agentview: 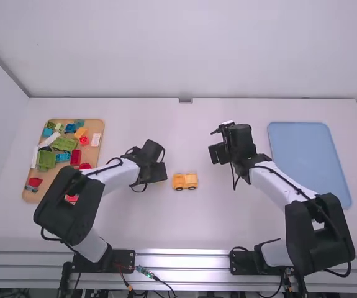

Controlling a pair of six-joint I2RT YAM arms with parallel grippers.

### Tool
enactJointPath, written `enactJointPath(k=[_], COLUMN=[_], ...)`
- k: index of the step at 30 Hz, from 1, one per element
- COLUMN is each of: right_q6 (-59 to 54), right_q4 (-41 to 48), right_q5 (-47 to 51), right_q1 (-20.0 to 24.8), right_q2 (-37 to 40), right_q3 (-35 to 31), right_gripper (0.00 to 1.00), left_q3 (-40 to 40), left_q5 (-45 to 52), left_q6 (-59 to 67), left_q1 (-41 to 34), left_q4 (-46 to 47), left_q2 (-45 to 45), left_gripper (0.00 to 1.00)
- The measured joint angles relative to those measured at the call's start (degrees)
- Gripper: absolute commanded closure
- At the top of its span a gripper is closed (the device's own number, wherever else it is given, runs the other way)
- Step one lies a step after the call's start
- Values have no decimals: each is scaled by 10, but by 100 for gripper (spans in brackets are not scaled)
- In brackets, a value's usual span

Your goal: Assemble lego blocks to make yellow taxi

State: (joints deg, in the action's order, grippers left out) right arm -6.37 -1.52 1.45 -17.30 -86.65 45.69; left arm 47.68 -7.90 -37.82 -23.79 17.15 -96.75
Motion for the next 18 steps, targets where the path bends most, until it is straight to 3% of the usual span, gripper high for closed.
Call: enactJointPath(k=[7,13,18], right_q6=[-2,-1,-1], right_q4=[2,2,2], right_q5=[-2,-2,-2], right_q1=[5,7,7], right_q2=[0,0,0], right_q3=[0,0,0], right_gripper=[1,1,1], left_q3=[16,16,16], left_q5=[-21,-39,-44], left_q6=[-19,-36,-38], left_q1=[-44,-48,-48], left_q4=[-4,-3,-27], left_q2=[-16,-16,-17], left_gripper=[0,13,14])
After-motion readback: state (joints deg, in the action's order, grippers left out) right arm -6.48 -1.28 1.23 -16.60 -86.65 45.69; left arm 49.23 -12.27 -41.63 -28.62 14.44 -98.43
